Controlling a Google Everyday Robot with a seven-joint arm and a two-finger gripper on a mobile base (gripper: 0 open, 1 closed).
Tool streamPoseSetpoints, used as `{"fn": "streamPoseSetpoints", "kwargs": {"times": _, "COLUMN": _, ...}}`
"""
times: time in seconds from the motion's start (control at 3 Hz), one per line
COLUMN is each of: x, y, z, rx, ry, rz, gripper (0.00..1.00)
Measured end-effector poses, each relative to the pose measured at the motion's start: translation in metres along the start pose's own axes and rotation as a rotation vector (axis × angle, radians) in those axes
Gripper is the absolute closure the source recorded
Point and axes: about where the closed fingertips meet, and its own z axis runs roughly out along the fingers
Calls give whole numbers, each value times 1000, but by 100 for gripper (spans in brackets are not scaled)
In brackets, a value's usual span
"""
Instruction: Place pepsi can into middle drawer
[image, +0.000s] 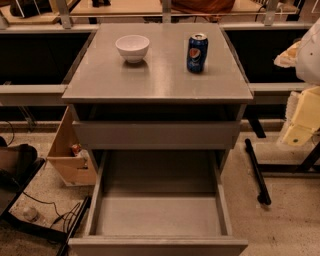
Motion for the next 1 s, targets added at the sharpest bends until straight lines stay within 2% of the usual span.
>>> {"fn": "streamPoseSetpoints", "kwargs": {"times": 0.33, "x": 0, "y": 0, "z": 0, "rx": 0, "ry": 0, "rz": 0, "gripper": 0}}
{"fn": "streamPoseSetpoints", "kwargs": {"times": 0.67, "x": 0, "y": -12, "z": 4, "rx": 37, "ry": -29, "rz": -8, "gripper": 0}}
{"fn": "streamPoseSetpoints", "kwargs": {"times": 1.0, "x": 5, "y": -59, "z": 20, "rx": 114, "ry": -139, "rz": 29, "gripper": 0}}
